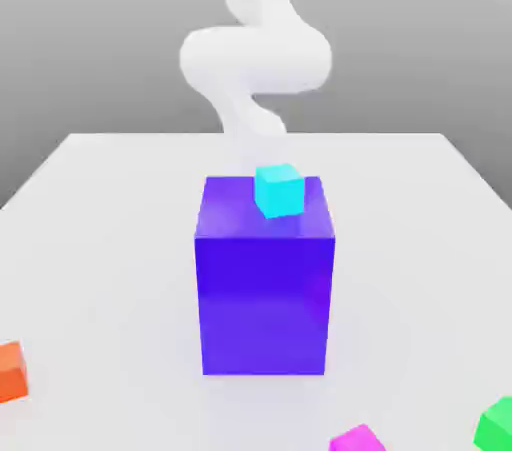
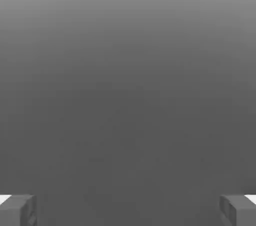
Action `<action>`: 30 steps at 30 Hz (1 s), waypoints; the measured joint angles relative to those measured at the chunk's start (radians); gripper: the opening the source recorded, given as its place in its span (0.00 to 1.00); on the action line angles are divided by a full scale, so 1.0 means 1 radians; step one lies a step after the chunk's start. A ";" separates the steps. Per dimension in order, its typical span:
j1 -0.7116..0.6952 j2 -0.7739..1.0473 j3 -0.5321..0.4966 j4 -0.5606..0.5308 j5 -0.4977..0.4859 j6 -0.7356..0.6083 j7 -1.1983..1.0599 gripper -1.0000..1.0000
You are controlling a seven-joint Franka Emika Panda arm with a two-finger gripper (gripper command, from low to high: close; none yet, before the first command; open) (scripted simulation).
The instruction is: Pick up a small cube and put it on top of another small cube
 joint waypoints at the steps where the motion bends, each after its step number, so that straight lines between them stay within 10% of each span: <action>1: 0.006 0.039 0.001 0.001 0.000 0.012 -0.010 0.50; 30: 0.132 1.094 0.055 0.031 -0.046 0.335 -0.224 0.50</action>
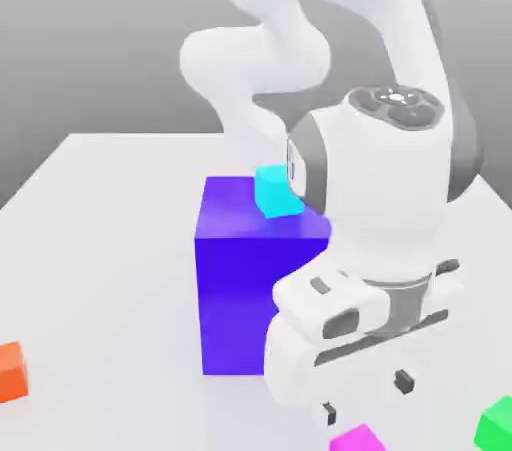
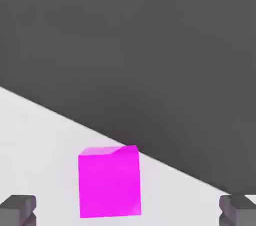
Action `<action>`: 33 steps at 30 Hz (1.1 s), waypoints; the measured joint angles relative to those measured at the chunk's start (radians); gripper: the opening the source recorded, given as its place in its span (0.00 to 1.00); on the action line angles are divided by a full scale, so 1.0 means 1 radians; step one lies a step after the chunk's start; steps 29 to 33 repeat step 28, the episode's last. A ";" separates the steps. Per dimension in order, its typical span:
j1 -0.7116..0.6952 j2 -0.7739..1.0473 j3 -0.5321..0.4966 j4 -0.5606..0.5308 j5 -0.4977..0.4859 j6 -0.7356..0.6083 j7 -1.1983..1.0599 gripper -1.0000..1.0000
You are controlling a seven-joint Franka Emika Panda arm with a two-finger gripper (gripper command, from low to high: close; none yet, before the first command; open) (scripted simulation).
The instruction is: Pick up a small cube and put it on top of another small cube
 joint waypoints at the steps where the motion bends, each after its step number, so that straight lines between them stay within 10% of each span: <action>1: 0.003 0.036 -0.002 0.006 -0.004 0.025 0.001 0.50; 3: 0.009 0.109 -0.009 0.021 -0.011 0.079 0.005 0.50; 4: 0.011 0.136 -0.012 0.027 -0.013 0.099 0.006 0.00; 24: 0.177 0.045 0.141 0.115 -0.103 -0.092 -0.122 0.00; 25: 0.186 0.074 0.135 0.119 -0.114 -0.067 -0.117 1.00; 33: 0.186 0.074 0.135 0.119 -0.114 -0.067 -0.117 1.00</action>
